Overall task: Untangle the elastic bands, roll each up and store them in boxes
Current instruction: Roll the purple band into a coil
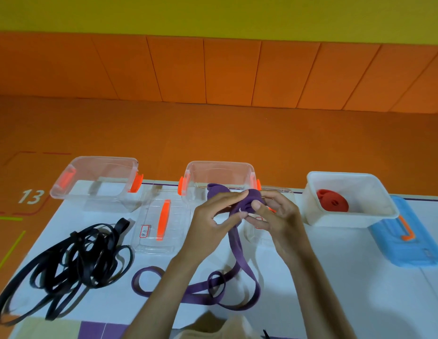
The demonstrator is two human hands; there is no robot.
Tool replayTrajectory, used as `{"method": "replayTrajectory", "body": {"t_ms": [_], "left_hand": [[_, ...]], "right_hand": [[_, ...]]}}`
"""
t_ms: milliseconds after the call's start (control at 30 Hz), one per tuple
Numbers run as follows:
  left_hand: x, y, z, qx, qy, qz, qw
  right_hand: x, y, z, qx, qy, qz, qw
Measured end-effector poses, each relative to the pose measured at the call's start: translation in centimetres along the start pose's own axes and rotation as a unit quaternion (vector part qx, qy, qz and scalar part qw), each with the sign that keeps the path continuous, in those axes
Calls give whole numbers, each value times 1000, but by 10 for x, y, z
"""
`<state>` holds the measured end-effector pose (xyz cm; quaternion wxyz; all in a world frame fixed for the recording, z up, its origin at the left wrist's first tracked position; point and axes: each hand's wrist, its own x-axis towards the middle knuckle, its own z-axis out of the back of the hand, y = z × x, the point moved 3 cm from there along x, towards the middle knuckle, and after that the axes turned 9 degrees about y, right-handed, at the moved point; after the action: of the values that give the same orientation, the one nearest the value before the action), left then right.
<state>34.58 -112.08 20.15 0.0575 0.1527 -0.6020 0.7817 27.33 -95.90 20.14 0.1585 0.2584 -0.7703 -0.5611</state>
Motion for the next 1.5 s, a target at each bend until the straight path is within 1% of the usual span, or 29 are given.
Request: {"method": "replayTrajectory", "body": {"t_ms": [100,200,267,333,433,500,600,700,767,900,967,1067,1133,1233,1300,1400,1467,1500], "left_hand": [[5,-5,4,-74,-28,22,997],[7,-10,6,-101,-36,12,994],[4,-9,4,-79,-25,-1,997],[0,-6,5,-28,-11,-11,999],[-1,-3,10,35,28,-17,999],[-3,-4,11,35,37,-17,999],[-7,-8,7,-27,4,-14,1000],[-7,-16,6,-109,-20,-8,994],[-5,-20,10,-121,-22,-8,992],[-4,-18,14,-107,-20,-5,994],[-7,-13,14,-105,-32,-1,994],[-8,-11,14,-108,-58,-6,992],[-7,-9,16,-81,-63,-12,995],[-5,-8,21,-10,-52,-12,998],[-5,-10,21,18,-31,-14,999],[-5,-12,19,6,5,-7,1000],[-1,-14,21,-5,5,-5,1000],[1,-16,22,-14,-3,-9,1000]], "right_hand": [[-4,-2,-5,45,15,1,999],[-8,0,-5,5,23,-7,1000],[-13,2,-2,-42,8,9,999],[-17,1,0,-80,5,26,996],[-21,1,3,-100,24,20,994],[-23,3,5,-97,29,27,994],[-24,6,3,-72,21,46,996],[-23,5,-2,-7,18,57,998],[-23,2,-6,1,23,58,998],[-24,3,-6,-62,13,67,996],[-22,4,-5,-110,13,60,992],[-19,2,-6,-148,34,42,988],[-18,1,-9,-161,36,32,986],[-17,4,-17,-113,39,23,992],[-16,5,-17,-74,28,33,996],[-16,4,-16,-40,17,57,997],[-15,2,-18,-27,21,63,997],[-14,2,-19,-38,22,69,997]]}}
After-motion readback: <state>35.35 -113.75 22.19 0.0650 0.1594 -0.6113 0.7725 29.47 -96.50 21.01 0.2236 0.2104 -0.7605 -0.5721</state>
